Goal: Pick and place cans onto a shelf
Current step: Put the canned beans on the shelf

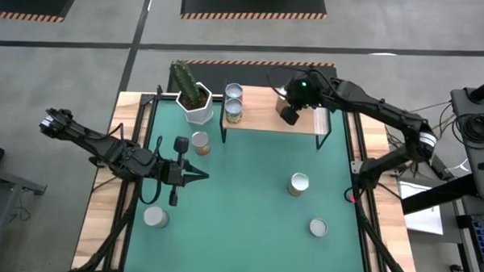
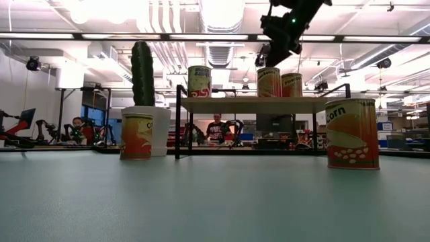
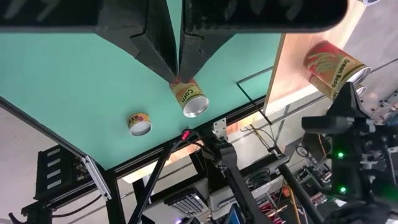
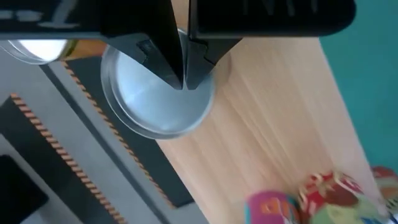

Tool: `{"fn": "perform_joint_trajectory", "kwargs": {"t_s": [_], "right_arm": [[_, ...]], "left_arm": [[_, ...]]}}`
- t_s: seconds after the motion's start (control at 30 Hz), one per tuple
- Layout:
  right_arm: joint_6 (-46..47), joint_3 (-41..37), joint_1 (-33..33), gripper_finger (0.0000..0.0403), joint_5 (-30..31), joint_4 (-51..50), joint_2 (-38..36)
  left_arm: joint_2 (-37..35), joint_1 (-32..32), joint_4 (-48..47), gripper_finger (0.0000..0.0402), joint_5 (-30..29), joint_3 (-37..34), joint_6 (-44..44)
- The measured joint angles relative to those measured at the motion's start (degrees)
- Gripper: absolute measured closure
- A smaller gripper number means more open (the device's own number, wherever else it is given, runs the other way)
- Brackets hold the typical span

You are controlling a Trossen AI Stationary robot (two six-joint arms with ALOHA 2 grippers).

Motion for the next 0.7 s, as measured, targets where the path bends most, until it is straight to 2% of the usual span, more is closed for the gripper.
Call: {"fn": "perform_joint_trajectory", "kwargs": {"t_s": [0.2, 0.37, 0.7], "right_arm": [[-6.57, 2.69, -0.76, 0.0394, 0.03, -4.13, 1.28], [-12.86, 2.77, -1.61, 0.0394, 0.06, -3.58, 1.19], [-15.8, 2.97, -3.74, 0.0394, 0.33, -2.54, 3.78]], "left_arm": [[0.0, 0.0, 0.0, 0.0402, 0.0, 0.0, 0.02], [0.0, 0.0, 0.0, 0.0402, 0.0, 0.0, 0.02], [0.0, 0.0, 0.04, 0.0402, 0.0, 0.0, 0.02]]}}
